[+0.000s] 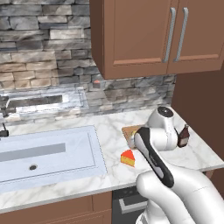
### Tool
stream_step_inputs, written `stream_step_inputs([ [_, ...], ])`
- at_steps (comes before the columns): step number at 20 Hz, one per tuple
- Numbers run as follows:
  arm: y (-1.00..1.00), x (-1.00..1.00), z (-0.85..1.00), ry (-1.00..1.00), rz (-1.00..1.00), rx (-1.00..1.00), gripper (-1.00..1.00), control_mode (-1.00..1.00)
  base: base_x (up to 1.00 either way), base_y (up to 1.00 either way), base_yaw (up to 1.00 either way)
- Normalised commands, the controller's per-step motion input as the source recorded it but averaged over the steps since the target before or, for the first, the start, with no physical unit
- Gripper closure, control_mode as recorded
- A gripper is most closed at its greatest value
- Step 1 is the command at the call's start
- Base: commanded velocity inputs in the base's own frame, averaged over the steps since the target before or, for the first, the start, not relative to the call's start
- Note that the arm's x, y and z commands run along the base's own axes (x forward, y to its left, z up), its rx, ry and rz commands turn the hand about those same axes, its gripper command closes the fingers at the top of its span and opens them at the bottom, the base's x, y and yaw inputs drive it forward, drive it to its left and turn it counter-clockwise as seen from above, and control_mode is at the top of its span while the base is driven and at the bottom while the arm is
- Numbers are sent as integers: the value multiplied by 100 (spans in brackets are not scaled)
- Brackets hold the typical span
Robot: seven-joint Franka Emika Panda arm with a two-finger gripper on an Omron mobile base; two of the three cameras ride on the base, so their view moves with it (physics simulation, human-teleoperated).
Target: Retrieve the reheated potato from the microwave, then place the potato, cheese, and condiment on the cutting board.
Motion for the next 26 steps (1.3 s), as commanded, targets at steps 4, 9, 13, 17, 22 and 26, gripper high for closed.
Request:
stream_step_inputs([
  [4,37,2,0,7,21,0,-100,-100,0,0,0],
  [9,33,2,0,9,16,-2,-100,-100,0,0,0],
  [13,23,0,0,16,3,-9,-100,-100,0,0,0],
  [17,7,0,-3,9,0,-18,-100,-100,0,0,0],
  [22,0,3,-14,0,0,-13,-100,-100,0,0,0],
  [26,-4,4,-16,0,0,-3,-100,-100,0,0,0],
])
